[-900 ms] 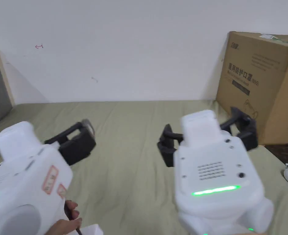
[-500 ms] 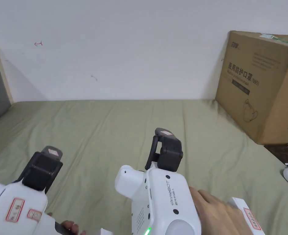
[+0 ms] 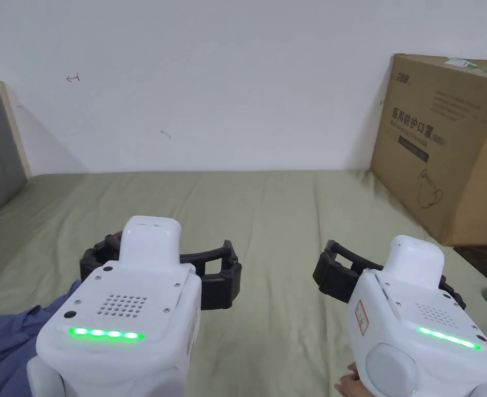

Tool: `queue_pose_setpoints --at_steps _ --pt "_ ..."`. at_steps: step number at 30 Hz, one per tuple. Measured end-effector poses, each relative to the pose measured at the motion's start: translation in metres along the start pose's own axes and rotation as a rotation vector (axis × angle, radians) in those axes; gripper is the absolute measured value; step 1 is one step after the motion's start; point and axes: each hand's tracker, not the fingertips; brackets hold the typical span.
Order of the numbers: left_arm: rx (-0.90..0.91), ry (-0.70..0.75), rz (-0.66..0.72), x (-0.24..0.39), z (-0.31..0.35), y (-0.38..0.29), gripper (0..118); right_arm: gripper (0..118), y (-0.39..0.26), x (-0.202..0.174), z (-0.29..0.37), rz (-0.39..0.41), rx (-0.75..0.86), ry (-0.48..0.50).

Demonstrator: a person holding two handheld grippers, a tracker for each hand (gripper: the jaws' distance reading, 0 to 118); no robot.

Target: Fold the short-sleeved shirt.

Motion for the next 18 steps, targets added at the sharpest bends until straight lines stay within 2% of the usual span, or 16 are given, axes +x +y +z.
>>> queue_pose_setpoints --at_steps 2,5,8,9,10,11,12,13,14,15,18 --pt "0.001 0.031 -0.014 -0.002 -0.002 0.003 117 117 0.007 -0.008 -0.002 0.101 0.007 -0.015" --pt "0.079 0.098 0.031 -0.013 0.005 0.01 116 117 0.012 -0.017 0.006 0.223 0.107 -0.069" --pt "0.048 0.157 0.019 -0.019 0.006 0.017 116 117 0.018 -0.022 0.01 0.244 0.096 -0.089" --pt "0.028 0.165 0.013 -0.02 0.006 0.019 111 113 0.018 -0.023 0.01 0.241 0.096 -0.086" --pt "0.003 0.165 0.004 -0.02 0.005 0.018 98 104 0.018 -0.023 0.012 0.244 0.094 -0.076" --pt "0.027 0.148 0.015 -0.022 0.007 0.015 72 80 0.017 -0.023 0.015 0.256 0.103 -0.063" --pt "0.052 0.125 0.023 -0.023 0.01 0.011 22 20 0.016 -0.024 0.017 0.272 0.122 -0.065" --pt "0.051 0.128 0.016 -0.022 0.01 0.008 0 1 0.014 -0.025 0.015 0.297 0.133 -0.107" --pt "0.028 0.18 0.0 -0.02 0.007 0.005 0 1 0.013 -0.024 0.014 0.297 0.129 -0.156" --pt "0.029 0.225 -0.02 -0.02 0.008 0.002 0 1 0.014 -0.021 0.015 0.285 0.125 -0.122" --pt "0.016 0.162 -0.007 -0.022 0.006 0.001 0 1 0.016 -0.013 0.01 0.233 0.072 -0.073"
